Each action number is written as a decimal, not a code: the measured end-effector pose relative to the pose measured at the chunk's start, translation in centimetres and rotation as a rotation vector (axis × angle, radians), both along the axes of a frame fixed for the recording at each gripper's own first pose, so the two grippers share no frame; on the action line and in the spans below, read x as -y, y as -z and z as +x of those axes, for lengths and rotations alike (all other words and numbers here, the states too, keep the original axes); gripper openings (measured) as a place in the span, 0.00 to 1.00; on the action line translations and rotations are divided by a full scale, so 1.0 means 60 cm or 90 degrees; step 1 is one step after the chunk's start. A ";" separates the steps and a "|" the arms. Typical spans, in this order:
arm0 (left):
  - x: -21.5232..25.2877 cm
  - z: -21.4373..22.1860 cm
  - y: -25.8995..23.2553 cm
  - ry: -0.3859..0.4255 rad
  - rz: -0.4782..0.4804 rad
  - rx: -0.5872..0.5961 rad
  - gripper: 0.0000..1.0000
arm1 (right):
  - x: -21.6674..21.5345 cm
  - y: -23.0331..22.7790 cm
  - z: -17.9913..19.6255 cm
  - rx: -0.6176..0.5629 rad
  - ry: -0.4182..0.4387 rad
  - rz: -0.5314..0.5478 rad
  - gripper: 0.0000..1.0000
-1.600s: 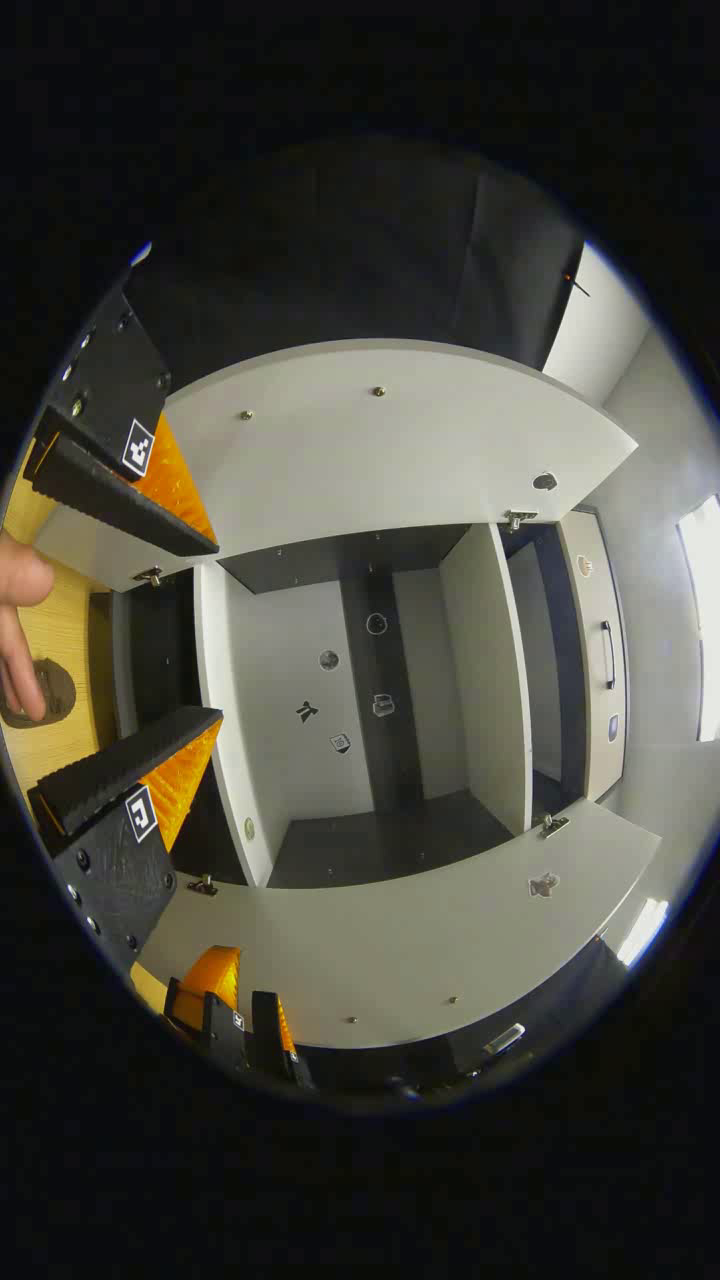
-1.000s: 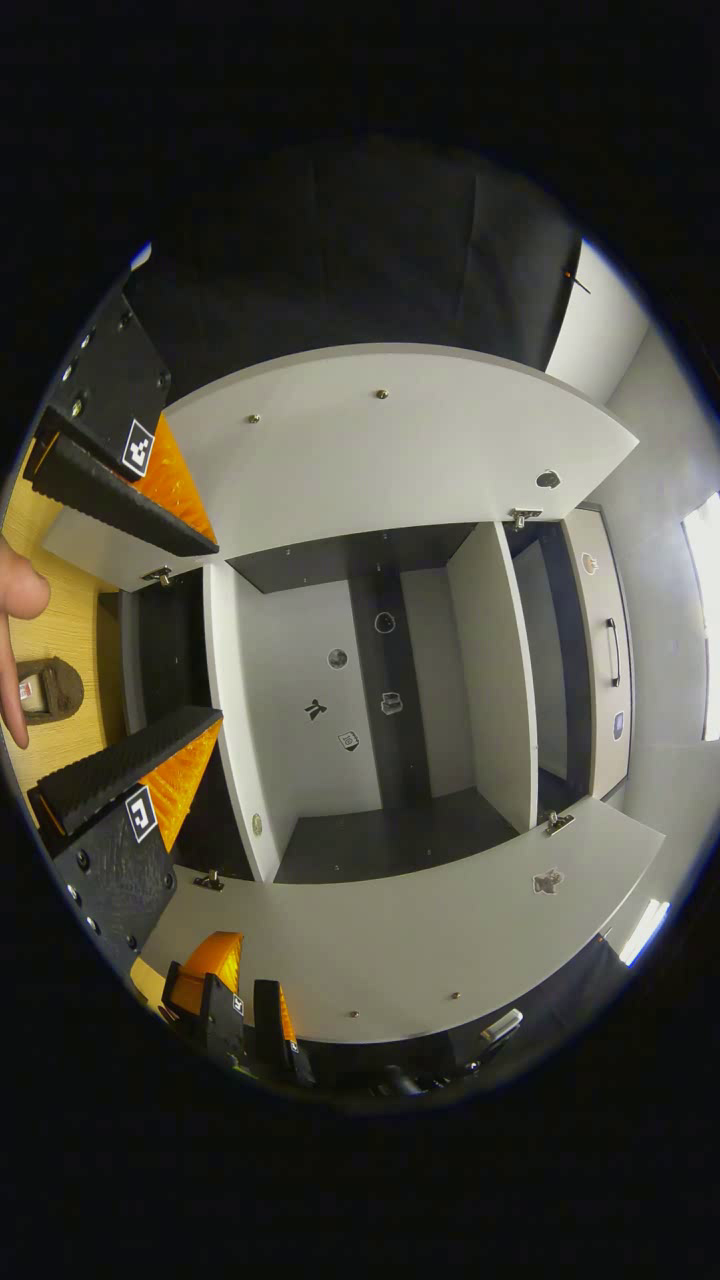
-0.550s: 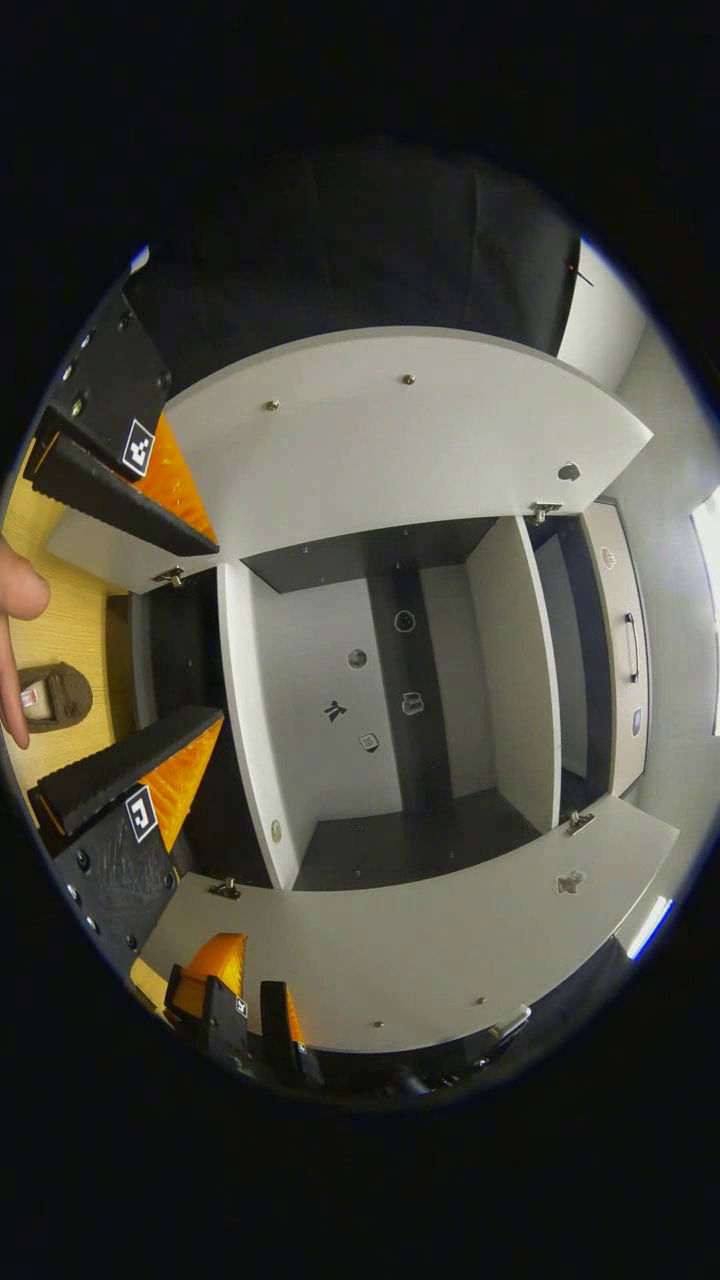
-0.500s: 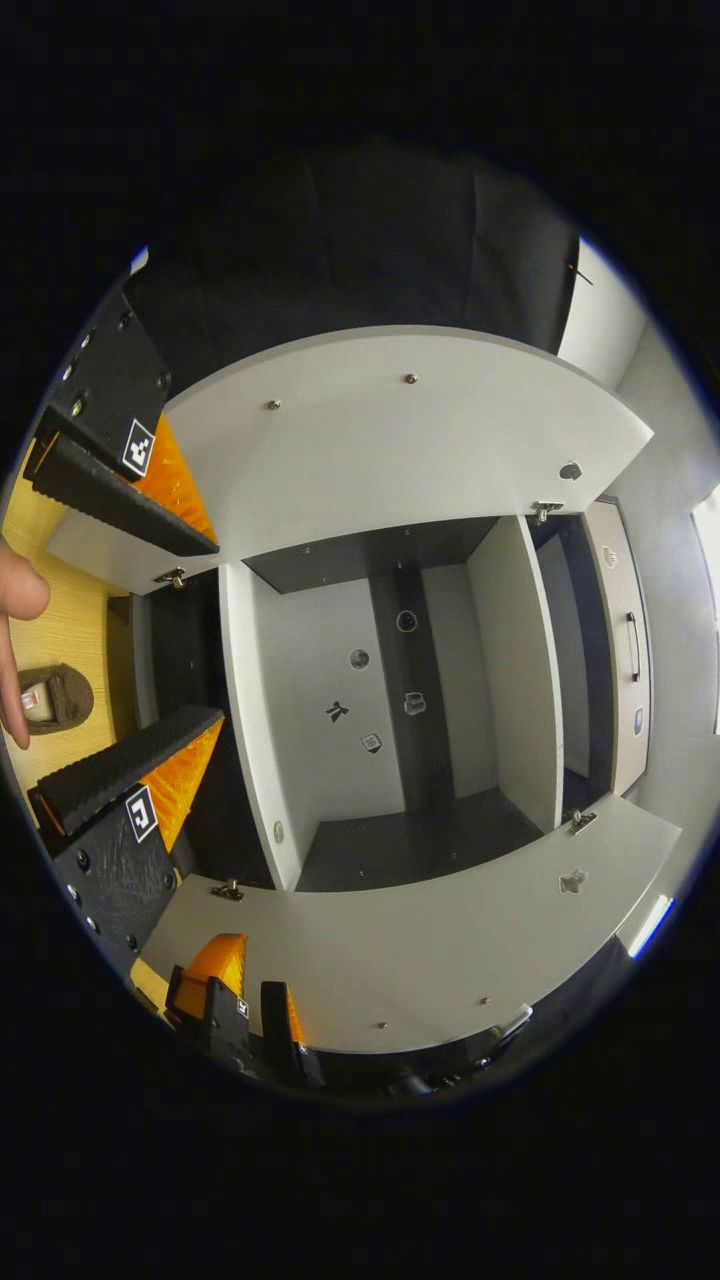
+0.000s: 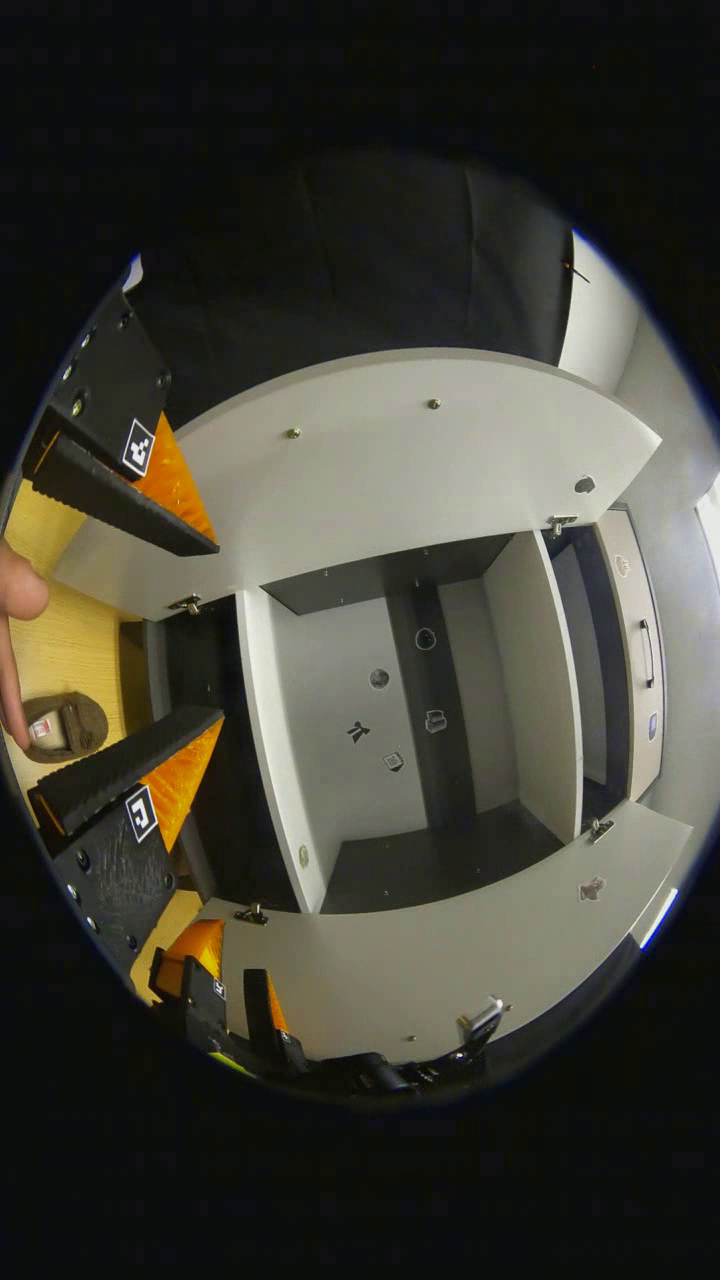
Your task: Grab one shoe with the right hand and put it into the shoe cabinet, grab the other shoe with the left hand and put it into the shoe cabinet; then close the right door with the right hand and the left door with the left hand.
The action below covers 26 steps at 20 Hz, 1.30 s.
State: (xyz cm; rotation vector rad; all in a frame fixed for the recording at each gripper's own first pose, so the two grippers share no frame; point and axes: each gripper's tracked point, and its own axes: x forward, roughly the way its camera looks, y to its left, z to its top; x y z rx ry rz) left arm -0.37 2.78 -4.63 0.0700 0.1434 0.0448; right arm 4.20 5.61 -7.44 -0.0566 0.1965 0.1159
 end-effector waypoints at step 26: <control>-0.044 -0.098 0.067 -0.067 0.103 -0.111 0.96 | -0.060 0.431 0.168 -0.272 -0.006 -0.191 0.41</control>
